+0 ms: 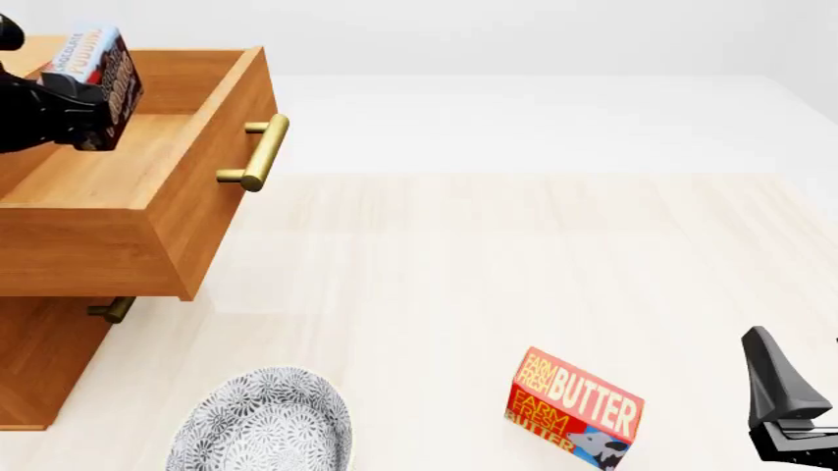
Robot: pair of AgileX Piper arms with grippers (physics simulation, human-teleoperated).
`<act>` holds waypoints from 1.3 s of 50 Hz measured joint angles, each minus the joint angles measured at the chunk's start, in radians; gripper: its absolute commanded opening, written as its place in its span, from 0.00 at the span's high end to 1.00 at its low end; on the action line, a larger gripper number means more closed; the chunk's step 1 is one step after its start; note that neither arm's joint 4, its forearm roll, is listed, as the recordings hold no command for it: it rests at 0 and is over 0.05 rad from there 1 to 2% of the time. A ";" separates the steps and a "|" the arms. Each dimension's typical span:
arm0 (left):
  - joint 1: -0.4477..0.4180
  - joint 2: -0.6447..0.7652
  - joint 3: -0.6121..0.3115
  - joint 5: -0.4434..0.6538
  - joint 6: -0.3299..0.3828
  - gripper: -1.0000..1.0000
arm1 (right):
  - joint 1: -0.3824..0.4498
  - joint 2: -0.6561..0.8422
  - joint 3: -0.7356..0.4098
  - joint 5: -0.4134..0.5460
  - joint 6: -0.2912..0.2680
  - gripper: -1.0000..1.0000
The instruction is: Put the chocolate pudding in the top drawer of the cabinet and close it.
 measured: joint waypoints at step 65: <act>0.039 0.161 -0.010 -0.097 -0.060 1.00 | 0.000 0.000 0.000 0.000 0.000 0.00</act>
